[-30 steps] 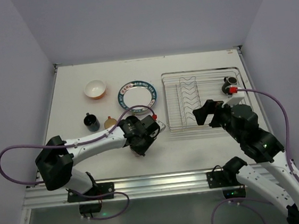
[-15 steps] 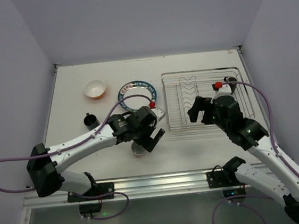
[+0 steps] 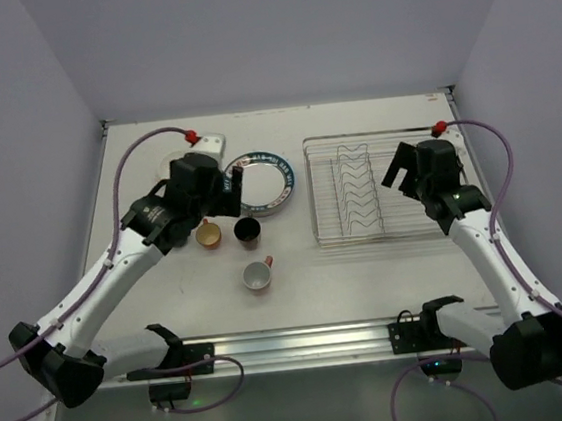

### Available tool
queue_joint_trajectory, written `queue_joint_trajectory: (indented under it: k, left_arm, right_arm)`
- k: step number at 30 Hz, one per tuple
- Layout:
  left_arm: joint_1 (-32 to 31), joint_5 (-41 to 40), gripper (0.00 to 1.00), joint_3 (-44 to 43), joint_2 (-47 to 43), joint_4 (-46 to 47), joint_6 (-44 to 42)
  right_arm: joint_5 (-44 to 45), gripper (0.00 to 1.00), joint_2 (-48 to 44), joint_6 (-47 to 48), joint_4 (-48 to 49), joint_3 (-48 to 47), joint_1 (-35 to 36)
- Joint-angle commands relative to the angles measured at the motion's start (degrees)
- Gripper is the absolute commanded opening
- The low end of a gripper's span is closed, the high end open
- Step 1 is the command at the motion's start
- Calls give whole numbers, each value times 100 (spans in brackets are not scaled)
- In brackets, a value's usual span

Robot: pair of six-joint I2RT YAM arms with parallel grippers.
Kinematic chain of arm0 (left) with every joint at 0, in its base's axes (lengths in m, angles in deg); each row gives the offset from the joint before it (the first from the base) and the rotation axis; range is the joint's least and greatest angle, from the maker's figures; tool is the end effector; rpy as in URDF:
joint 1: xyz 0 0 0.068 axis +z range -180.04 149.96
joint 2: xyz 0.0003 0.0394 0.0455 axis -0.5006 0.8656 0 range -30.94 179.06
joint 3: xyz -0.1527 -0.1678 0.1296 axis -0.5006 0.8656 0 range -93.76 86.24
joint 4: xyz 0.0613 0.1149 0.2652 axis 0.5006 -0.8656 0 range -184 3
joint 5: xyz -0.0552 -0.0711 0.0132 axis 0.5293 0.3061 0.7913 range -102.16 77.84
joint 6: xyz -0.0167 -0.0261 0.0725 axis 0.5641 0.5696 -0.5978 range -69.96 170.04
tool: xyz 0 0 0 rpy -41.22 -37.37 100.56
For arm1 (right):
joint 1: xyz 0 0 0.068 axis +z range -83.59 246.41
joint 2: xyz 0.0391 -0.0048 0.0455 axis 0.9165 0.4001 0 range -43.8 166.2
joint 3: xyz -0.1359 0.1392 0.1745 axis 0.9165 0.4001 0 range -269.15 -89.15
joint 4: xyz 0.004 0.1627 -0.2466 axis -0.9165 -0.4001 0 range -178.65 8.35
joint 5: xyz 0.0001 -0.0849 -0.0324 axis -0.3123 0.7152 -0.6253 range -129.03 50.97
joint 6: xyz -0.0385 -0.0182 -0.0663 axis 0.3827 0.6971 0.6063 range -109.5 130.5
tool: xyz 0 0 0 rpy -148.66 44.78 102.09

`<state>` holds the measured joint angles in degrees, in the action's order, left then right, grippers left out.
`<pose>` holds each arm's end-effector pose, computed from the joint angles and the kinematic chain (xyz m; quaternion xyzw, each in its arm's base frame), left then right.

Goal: Unload the mixed dishes from the dish rack

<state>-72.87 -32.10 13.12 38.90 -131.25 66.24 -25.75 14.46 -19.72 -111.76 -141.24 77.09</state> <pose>0.2461 -0.1966 0.3359 0.1364 0.8886 -0.0643 0.4332 0.2839 0.0377 0.2747 0.2018 0.8644 0.0602 0.4566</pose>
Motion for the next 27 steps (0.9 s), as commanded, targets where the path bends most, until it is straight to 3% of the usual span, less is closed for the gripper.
queue_joint_trajectory:
  k: [1, 3, 6, 9, 15, 27]
  left_arm:
    - [1280, -852, 100, 463, -733, 582, 295]
    - [2185, -757, 100, 562, -962, 672, 444]
    - [2604, -476, 100, 694, -1235, 751, 384]
    - [2595, -528, 100, 773, -1612, 444, 453]
    - [2595, -484, 100, 2319, -3081, 1146, 427]
    - [2393, 333, 100, 2592, -3143, 1349, 383]
  right_arm:
    - [1007, 99, 482, 42, 679, -214, -293]
    - [1290, 99, 694, 51, 1023, -126, -434]
    - [1003, 99, 1160, 182, 1849, -81, -829]
    - [616, 99, 1915, 305, 2202, -581, -1303]
    - [737, 99, 3480, 780, 1457, -2022, -1709]
    - [255, 95, 5001, 1027, 787, -3192, -2078]
